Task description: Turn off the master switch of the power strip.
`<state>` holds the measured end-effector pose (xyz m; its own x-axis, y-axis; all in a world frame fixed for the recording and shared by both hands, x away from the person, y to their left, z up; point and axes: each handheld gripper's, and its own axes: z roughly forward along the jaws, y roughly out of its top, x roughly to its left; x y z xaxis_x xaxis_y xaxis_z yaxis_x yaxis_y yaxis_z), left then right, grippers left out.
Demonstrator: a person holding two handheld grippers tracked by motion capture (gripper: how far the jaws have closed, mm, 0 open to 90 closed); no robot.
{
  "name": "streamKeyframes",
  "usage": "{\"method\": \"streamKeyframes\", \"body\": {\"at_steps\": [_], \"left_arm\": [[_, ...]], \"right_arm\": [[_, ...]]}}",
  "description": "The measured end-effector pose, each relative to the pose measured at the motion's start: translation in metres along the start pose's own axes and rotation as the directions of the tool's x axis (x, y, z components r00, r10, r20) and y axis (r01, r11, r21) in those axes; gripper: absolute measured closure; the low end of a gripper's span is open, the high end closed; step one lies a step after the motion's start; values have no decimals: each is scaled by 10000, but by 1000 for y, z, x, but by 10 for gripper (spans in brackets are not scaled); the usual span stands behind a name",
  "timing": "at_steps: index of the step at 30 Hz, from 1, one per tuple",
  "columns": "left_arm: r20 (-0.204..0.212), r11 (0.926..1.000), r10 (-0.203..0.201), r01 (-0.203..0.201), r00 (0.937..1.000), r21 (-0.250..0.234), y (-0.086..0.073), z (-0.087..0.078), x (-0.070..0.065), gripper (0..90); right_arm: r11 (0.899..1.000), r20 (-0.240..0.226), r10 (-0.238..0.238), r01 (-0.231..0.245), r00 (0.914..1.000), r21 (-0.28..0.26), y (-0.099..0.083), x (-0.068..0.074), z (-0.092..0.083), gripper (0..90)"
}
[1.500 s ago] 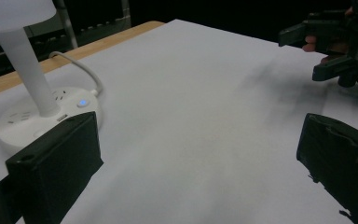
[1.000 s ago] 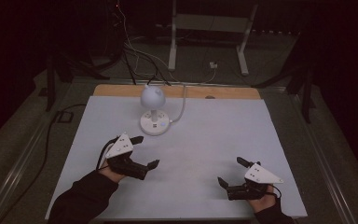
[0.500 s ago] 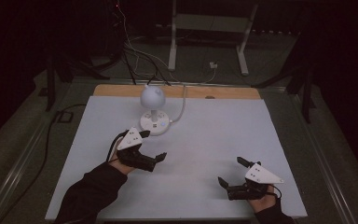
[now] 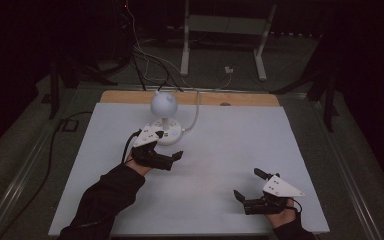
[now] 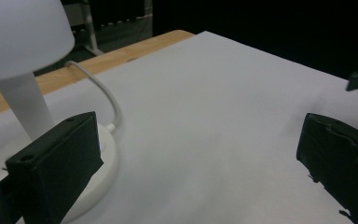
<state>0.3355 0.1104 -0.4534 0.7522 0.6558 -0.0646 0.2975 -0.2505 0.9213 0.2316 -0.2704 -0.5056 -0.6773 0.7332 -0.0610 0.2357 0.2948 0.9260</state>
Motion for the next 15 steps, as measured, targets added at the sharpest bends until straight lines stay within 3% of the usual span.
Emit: {"method": "streamKeyframes", "body": {"at_steps": [4, 8, 10, 13, 15], "left_arm": [[-238, 9999, -7, 11, 9997, 149, 2, 8, 2, 3], [-748, 9994, -145, 169, 9971, 317, 4, 19, 4, 2], [-1085, 9991, -44, 90, 9941, 419, 3, 24, 4, 3], [-1192, 9979, 56, 21, 9928, 644, 2, 31, 4, 3], [-1752, 9956, 302, -142, 9841, 922, 0, 37, 5, 3]], "right_arm": [[10000, 3, 41, -41, 10000, 15, 0, 0, 0, 0], [9999, -34, 101, -101, 9999, 30, 0, 0, 0, 0], [10000, -39, 51, -51, 10000, -12, 0, 0, 0, 0], [9999, -47, 112, -112, 9999, -3, 0, -1, 0, 0], [10000, -51, 95, -95, 9999, 19, -1, -1, 0, 0]]}}
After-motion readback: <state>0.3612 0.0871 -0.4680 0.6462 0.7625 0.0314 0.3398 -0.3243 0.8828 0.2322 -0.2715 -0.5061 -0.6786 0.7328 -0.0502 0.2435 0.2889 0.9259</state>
